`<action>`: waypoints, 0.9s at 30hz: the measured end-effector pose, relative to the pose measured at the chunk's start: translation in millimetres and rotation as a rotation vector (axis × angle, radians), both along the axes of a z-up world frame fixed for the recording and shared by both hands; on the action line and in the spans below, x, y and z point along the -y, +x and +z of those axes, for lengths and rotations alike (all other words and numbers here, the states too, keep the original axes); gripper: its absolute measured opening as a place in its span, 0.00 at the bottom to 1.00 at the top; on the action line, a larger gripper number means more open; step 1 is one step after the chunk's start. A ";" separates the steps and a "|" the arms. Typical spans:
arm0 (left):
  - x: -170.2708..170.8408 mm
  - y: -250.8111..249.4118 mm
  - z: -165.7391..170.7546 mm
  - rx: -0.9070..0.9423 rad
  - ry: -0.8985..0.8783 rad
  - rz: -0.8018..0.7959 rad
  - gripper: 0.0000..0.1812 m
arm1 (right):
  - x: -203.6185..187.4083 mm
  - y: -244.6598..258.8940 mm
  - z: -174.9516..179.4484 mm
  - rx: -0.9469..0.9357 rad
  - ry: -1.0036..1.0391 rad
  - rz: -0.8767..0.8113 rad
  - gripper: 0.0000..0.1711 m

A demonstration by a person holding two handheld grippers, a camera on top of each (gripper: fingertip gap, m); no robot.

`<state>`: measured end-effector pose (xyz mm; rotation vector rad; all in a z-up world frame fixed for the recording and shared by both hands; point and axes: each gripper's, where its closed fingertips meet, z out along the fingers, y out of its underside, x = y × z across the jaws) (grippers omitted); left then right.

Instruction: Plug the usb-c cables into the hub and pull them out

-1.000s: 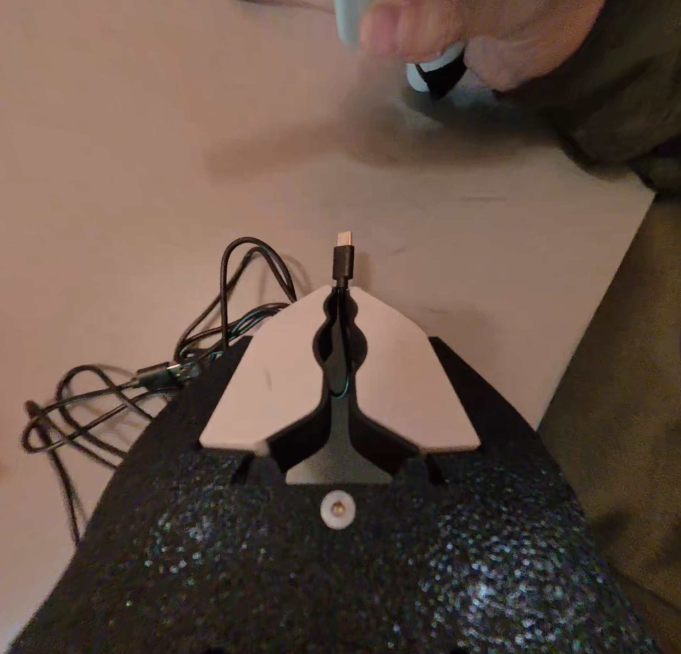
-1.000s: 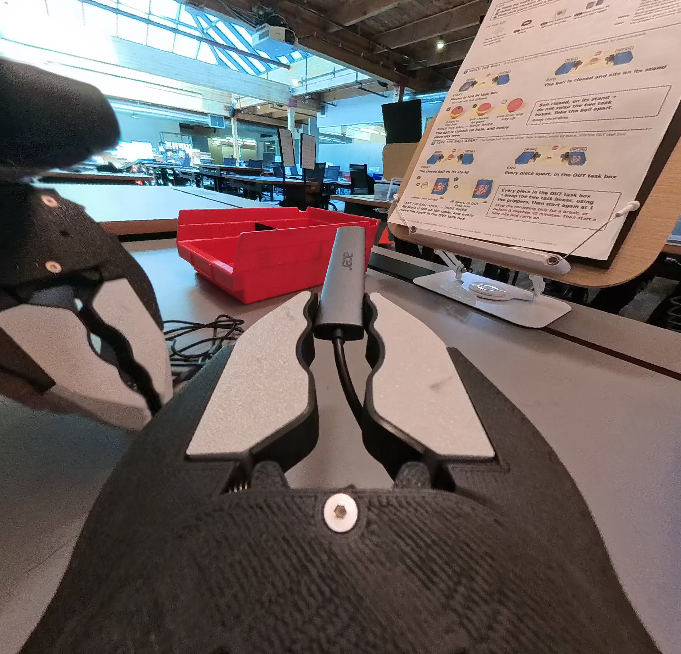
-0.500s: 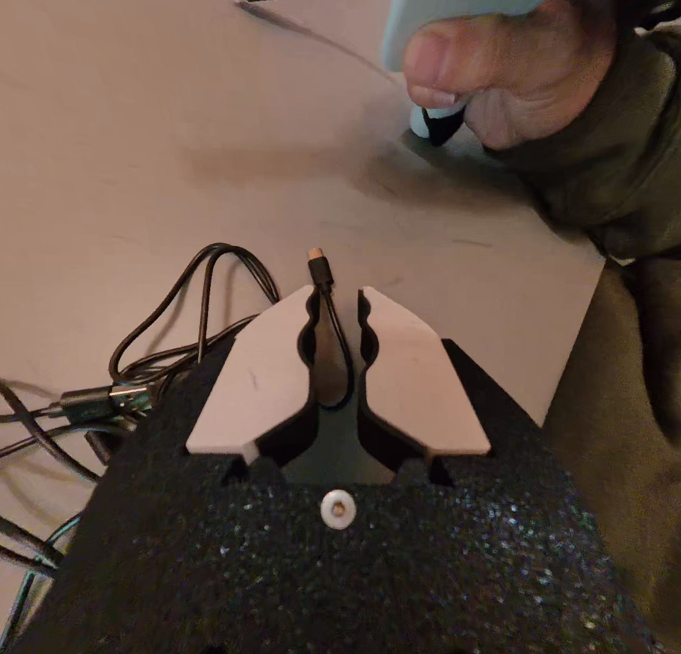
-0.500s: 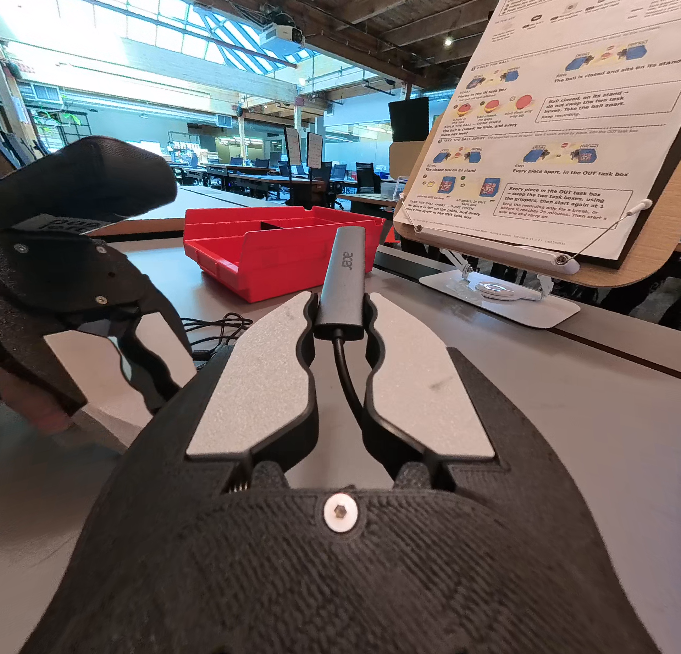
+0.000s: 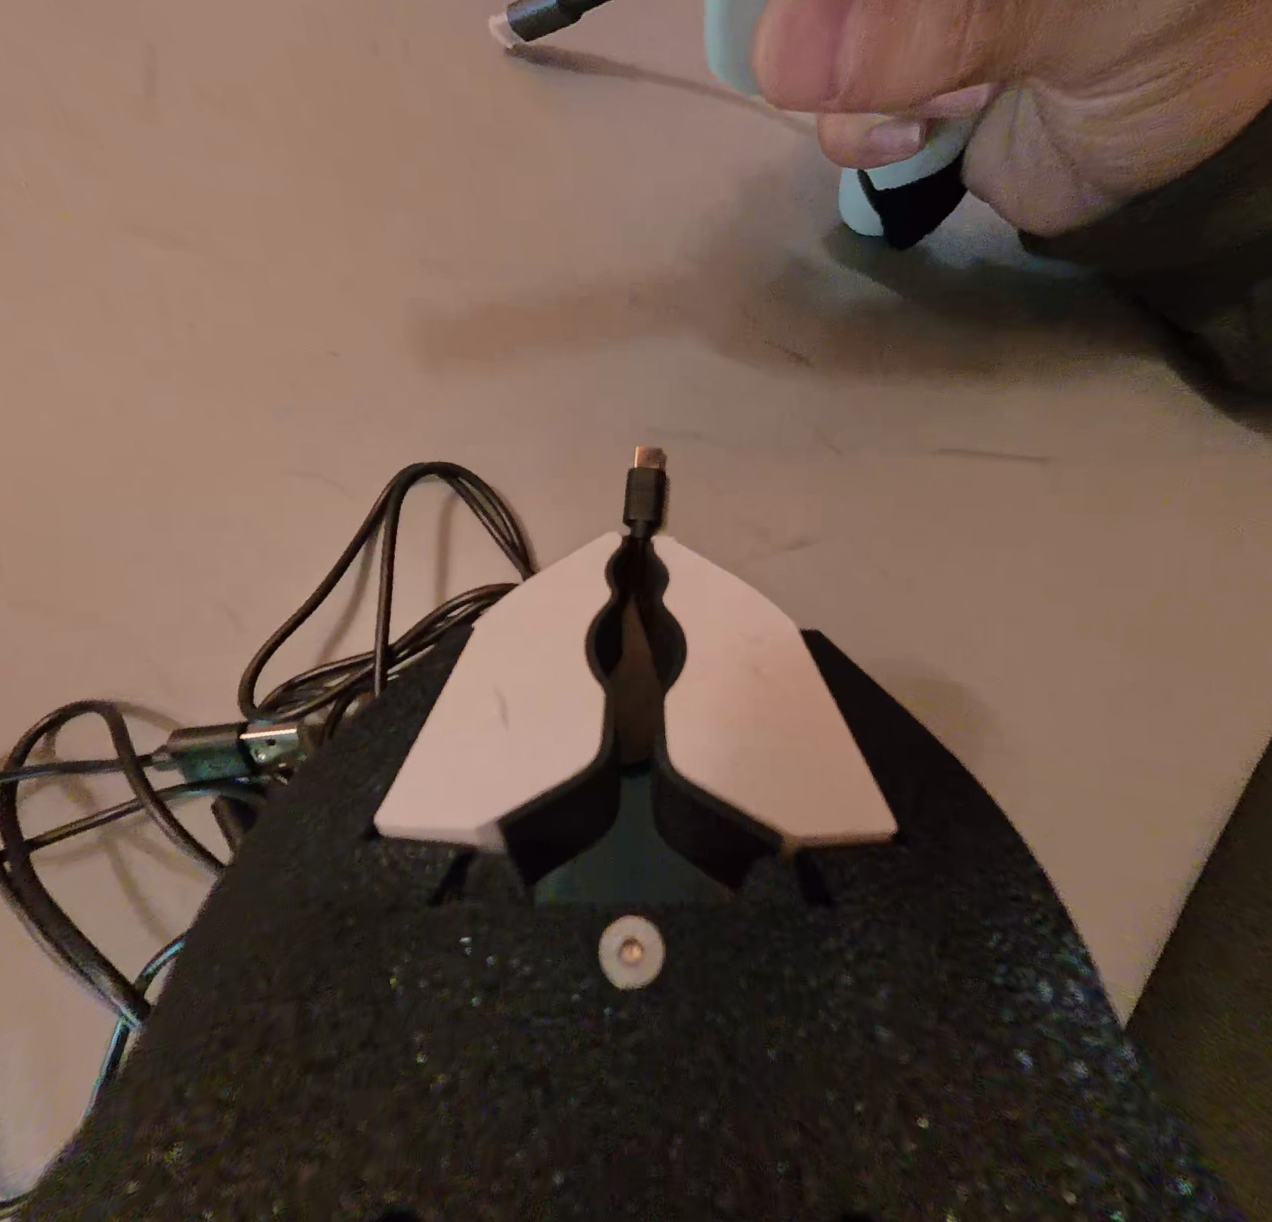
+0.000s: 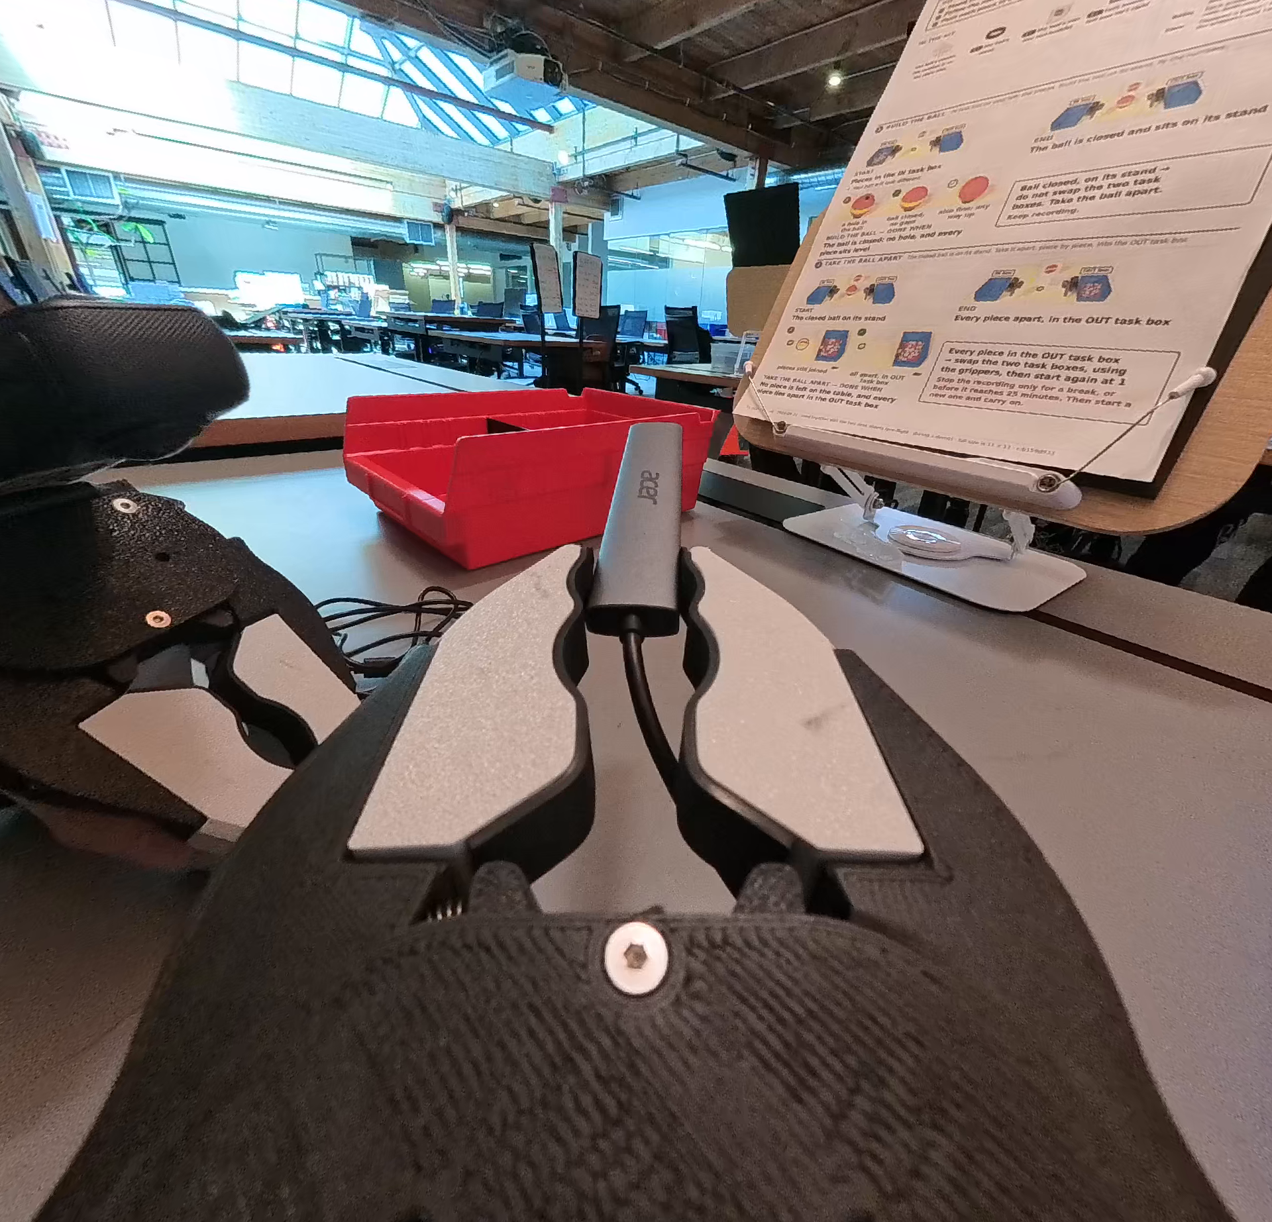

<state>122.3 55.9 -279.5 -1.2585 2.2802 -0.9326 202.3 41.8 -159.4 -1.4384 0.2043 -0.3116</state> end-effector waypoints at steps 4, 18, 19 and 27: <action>-1.0 1.7 1.8 0.026 0.016 -0.018 0.01 | -0.5 -0.5 -0.6 0.002 -0.006 0.001 0.14; -36.6 12.5 99.2 0.428 0.169 0.220 0.01 | -9.6 -10.3 -4.3 0.020 -0.048 -0.080 0.14; -37.1 11.5 100.7 0.416 0.160 0.231 0.01 | -12.4 -14.2 -4.4 0.017 -0.048 -0.075 0.14; -50.8 9.5 106.0 0.379 0.072 0.274 0.01 | -30.8 -43.7 -7.0 0.050 -0.079 0.041 0.14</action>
